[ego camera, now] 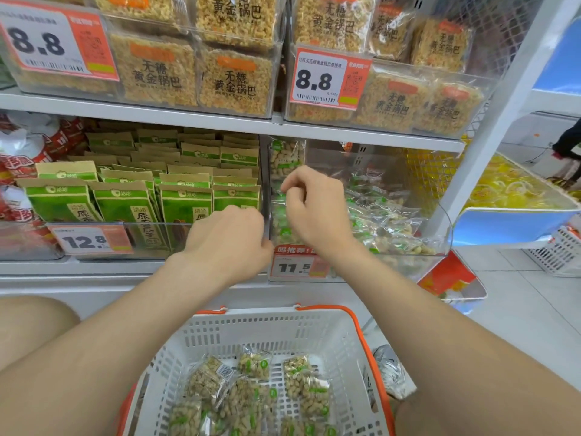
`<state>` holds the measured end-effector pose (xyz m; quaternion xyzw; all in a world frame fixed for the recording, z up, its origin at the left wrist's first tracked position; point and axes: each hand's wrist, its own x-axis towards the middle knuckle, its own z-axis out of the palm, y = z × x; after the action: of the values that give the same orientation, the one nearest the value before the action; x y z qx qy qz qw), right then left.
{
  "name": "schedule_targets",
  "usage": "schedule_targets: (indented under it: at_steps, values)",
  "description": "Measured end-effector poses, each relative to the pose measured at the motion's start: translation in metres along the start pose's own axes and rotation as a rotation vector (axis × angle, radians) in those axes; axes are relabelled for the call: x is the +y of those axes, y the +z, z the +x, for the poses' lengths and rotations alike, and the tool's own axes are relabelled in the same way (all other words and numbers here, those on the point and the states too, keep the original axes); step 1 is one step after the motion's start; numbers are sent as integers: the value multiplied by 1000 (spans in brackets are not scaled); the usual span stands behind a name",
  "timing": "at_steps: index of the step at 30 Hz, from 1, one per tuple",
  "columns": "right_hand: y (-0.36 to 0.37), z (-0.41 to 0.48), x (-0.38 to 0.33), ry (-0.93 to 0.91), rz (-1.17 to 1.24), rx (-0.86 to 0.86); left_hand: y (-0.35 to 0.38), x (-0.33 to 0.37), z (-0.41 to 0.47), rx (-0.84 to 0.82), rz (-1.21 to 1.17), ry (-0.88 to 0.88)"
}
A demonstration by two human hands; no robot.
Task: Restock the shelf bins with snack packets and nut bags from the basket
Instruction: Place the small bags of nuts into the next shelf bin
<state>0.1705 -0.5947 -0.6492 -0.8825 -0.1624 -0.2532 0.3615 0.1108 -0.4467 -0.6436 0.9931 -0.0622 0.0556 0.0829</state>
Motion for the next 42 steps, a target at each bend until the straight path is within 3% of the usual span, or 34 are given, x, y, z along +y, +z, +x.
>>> schedule_targets:
  at_steps: [3, 7, 14, 20, 27, 30, 33, 36, 38, 42]
  values:
    - [-8, -34, -17, -185, -48, -75, 12, 1, -12, -73, 42, 5]
    - [-7, -81, -22, -256, -199, -281, 49, 1, -29, -259, 109, 43]
    - [6, -151, -12, -81, -519, -766, 143, -7, -57, -698, 305, 205]
    - [27, -184, 3, -114, -625, -979, 218, -22, -95, -1053, 466, 368]
    - [48, -180, 13, -163, -633, -1014, 308, -75, -135, -1090, 939, 687]
    - [53, -173, 15, -169, -616, -1025, 341, -104, -145, -951, 722, 617]
    - [57, -166, 13, -182, -605, -1031, 340, -98, -148, -984, 802, 740]
    - [59, -161, 10, -199, -592, -1061, 324, -87, -142, -1057, 770, 540]
    - [59, -159, 9, -198, -594, -1089, 316, -88, -136, -1084, 822, 539]
    - [54, -157, 6, -134, -585, -1181, 296, -84, -122, -995, 448, 481]
